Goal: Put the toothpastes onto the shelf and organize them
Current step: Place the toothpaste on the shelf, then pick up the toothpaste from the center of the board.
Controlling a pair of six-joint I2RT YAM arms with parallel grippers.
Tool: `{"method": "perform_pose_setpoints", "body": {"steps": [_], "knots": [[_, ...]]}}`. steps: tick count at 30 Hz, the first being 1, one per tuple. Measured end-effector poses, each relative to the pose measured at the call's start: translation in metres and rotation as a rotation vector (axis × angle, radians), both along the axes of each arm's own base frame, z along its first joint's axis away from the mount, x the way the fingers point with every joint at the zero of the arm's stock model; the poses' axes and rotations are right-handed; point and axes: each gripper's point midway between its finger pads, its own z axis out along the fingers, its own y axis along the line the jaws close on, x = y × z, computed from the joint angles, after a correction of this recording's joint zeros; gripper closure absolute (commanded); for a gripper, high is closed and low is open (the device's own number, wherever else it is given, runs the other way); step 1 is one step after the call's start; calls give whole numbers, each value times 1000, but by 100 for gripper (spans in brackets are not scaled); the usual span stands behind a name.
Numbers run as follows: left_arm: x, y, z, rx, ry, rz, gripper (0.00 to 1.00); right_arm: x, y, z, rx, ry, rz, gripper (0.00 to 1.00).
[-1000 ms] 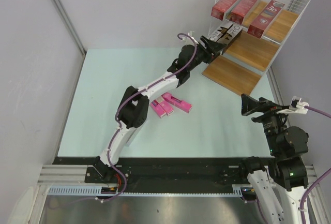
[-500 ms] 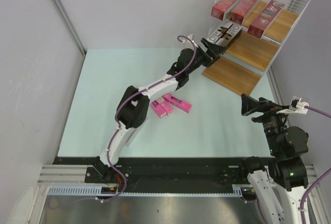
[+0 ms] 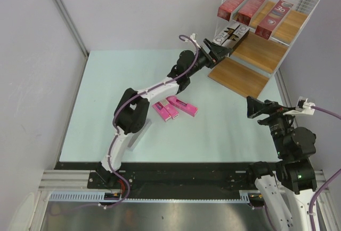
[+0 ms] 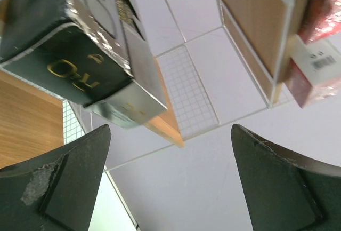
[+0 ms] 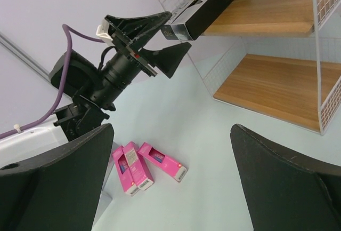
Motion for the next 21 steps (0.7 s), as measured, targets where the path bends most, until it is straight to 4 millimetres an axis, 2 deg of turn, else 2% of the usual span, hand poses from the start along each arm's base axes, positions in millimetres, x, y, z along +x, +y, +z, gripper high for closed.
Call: {"method": "perform_pose_setpoints", "body": {"steps": [5,13,18,21], "knots": [[-13,14,9,-6,-21,-3,0,2,2,-2,0,12,11,3],[-26,57,-16,84,-3,45,0,13,11,-13,-8,66,48,3],[-32,90,-30,240,-31,97,0,21,20,-19,-10,99,92,3],[-37,108,-32,348,-75,133,0,24,25,-20,-6,104,114,3]]}}
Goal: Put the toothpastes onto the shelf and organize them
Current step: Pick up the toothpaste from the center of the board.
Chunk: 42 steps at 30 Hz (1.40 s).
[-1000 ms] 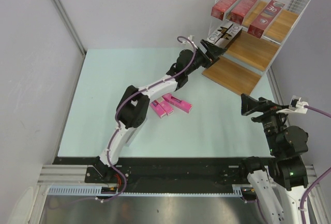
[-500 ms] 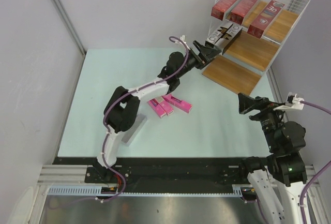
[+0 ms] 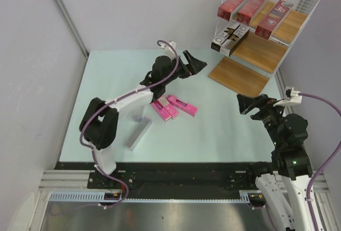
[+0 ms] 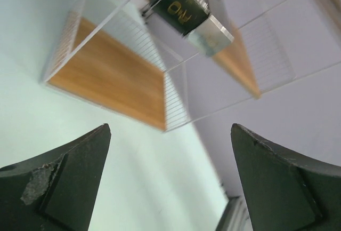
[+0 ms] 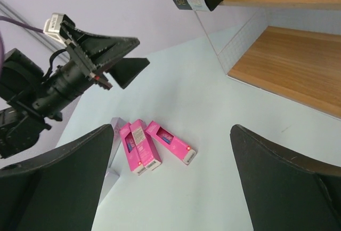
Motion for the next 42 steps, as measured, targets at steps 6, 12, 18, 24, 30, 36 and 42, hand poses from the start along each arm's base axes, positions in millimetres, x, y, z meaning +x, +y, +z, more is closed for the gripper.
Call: {"method": "perform_pose_setpoints", "body": {"steps": [6,12,18,24,30,36,42], "knots": [[-22,48,-23,269,-32,65,0,9,10,-11,2,21,49,2],[-45,108,-90,552,76,132,0,22,20,-34,-6,100,93,2],[-90,177,-146,798,210,205,0,30,28,-56,-17,166,129,2],[-113,214,-138,873,215,277,0,35,32,-68,-22,200,150,2],[-117,229,-137,910,221,324,0,37,37,-76,-22,217,172,2],[-116,241,-144,950,248,362,0,37,38,-76,-21,219,178,2],[-103,271,-165,973,348,418,1,38,38,-77,-24,218,178,2]]}}
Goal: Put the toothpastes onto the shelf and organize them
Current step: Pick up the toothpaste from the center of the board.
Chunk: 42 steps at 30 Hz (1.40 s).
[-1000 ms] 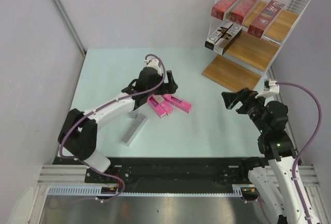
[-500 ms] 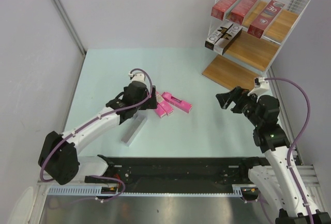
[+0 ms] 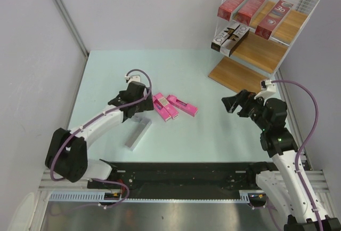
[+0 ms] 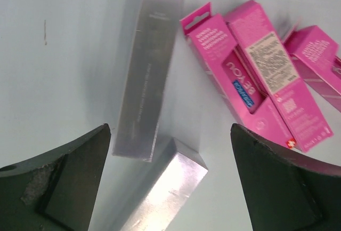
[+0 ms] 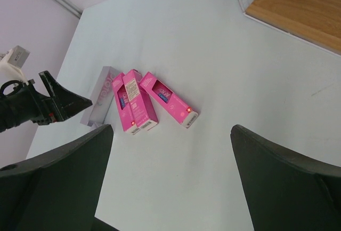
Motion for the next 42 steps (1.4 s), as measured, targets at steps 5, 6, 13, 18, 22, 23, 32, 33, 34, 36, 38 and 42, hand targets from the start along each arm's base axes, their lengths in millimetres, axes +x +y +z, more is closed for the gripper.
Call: {"method": "perform_pose_setpoints", "body": {"steps": [5,6,13,18,22,23,32,33,34,36,38,42], "knots": [[8,23,-25,1,73,65,3,0,1,-7,-2,16,3,1],[9,24,-31,3,90,69,6,0,1,-9,-3,20,4,1],[6,26,-74,17,192,68,33,0,0,-9,-9,18,5,1],[9,24,-87,17,211,50,63,0,0,-9,-10,18,5,1],[11,22,-86,11,201,43,68,0,0,-9,-10,19,5,1],[11,22,-86,10,201,42,70,0,0,-9,-10,19,6,1],[11,20,-84,-3,198,31,75,0,1,-9,-9,19,8,1],[11,19,-80,-9,190,29,75,0,1,-9,-9,19,10,1],[12,18,-75,-18,178,25,76,0,2,-9,-8,19,14,1],[15,13,-59,-50,138,10,78,-1,2,-9,-7,19,17,1],[16,10,-49,-70,114,-1,78,-1,3,-9,-5,19,24,1],[20,-4,-19,-139,52,-54,80,-2,6,-7,3,15,37,1]]}}
